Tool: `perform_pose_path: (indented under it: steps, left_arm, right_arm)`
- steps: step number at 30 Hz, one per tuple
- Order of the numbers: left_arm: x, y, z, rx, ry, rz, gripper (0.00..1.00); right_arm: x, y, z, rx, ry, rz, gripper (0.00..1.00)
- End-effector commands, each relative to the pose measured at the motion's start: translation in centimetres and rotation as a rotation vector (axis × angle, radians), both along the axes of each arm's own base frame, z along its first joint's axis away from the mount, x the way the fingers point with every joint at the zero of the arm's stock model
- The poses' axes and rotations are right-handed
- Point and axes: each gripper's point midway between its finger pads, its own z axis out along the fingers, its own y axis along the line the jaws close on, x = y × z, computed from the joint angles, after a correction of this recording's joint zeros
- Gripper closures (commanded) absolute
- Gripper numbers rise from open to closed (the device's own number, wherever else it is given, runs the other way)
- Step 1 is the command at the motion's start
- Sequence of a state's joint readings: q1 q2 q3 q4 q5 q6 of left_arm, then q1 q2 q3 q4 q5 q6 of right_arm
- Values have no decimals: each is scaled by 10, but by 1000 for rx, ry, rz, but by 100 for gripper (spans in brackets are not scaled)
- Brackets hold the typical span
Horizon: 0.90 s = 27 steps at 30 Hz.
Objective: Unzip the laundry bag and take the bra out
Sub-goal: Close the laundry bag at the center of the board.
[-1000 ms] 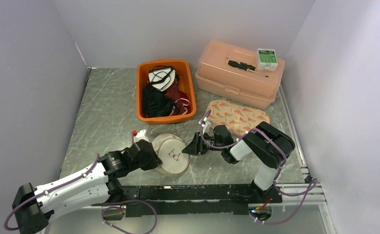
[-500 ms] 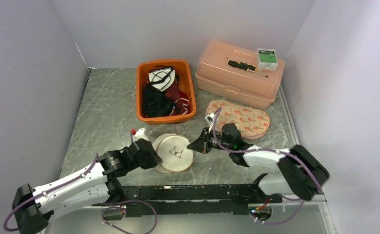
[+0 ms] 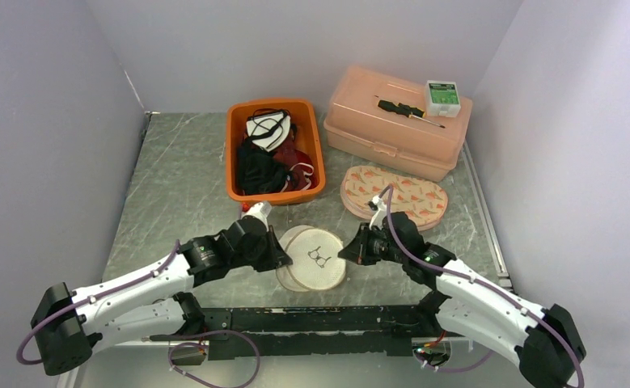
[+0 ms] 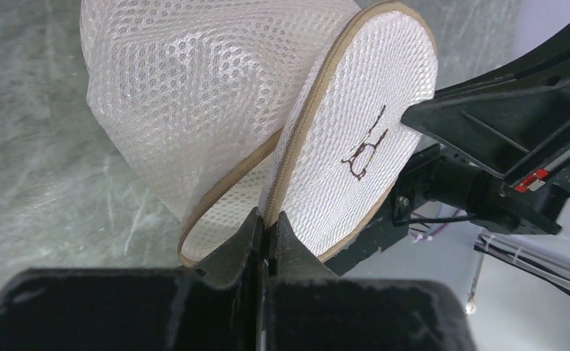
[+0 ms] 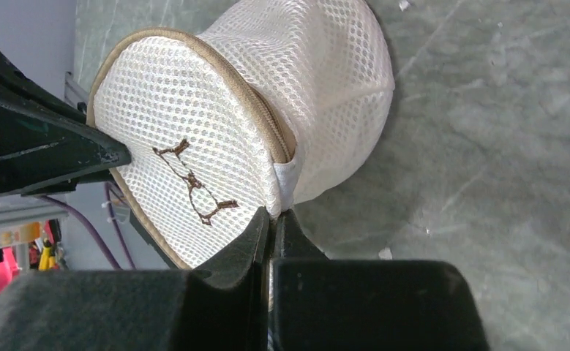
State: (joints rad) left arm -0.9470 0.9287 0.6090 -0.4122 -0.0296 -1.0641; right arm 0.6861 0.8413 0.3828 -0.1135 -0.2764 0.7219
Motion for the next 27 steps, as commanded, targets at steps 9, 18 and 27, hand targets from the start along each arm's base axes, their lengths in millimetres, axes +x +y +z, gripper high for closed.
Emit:
perform_pose_path:
  steps: [9,18,27]
  left_arm:
    - [16,1,52,-37,-119,31,97]
    - [21,21,13,85,-110,88,97]
    - [20,40,-14,192,-79,121,97]
  right_arm:
    - [15,-23,34,-89,-3,-145,100]
    - [34,-4,15,-111,4,-113,100]
    - [39,-1,-10,-151,44,-113,100]
